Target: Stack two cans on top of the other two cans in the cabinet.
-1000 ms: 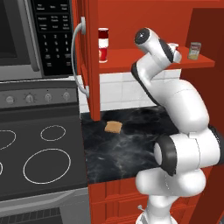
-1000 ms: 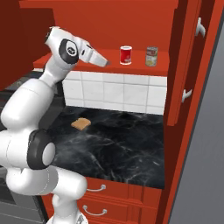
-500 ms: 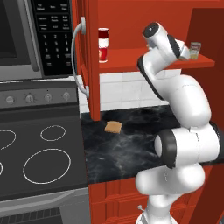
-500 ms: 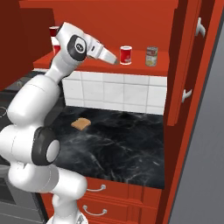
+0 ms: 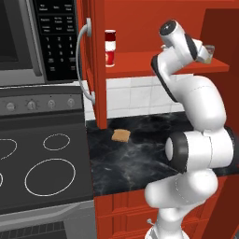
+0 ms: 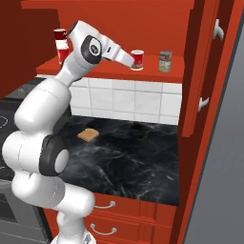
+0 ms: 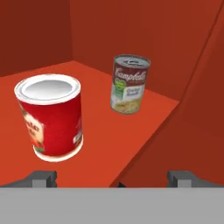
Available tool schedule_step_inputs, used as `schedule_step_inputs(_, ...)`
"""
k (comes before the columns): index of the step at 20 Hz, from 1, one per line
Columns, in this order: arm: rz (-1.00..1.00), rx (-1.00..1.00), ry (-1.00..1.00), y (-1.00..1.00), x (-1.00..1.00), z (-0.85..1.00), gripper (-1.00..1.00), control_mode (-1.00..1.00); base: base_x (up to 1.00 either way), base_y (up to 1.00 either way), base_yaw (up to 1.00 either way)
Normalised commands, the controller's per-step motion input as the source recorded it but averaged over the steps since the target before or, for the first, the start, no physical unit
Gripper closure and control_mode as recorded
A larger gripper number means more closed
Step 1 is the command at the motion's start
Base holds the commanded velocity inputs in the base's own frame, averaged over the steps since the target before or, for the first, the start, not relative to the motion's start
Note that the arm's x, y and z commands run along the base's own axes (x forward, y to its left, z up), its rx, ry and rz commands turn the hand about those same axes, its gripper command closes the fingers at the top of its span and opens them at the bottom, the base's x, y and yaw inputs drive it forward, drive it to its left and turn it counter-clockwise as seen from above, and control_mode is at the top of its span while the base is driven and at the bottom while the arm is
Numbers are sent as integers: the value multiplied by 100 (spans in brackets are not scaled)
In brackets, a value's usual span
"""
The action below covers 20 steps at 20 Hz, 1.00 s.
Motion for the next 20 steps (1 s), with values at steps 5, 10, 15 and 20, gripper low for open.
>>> schedule_step_inputs(5,9,1,0,-12,20,0,-100,-100,0,0,0)
schedule_step_inputs(10,13,4,0,0,24,0,-100,-100,0,0,0)
schedule_step_inputs(15,16,5,0,0,25,-1,-100,-100,0,0,0)
schedule_step_inputs(20,15,1,0,-8,24,-7,-100,-100,0,0,0)
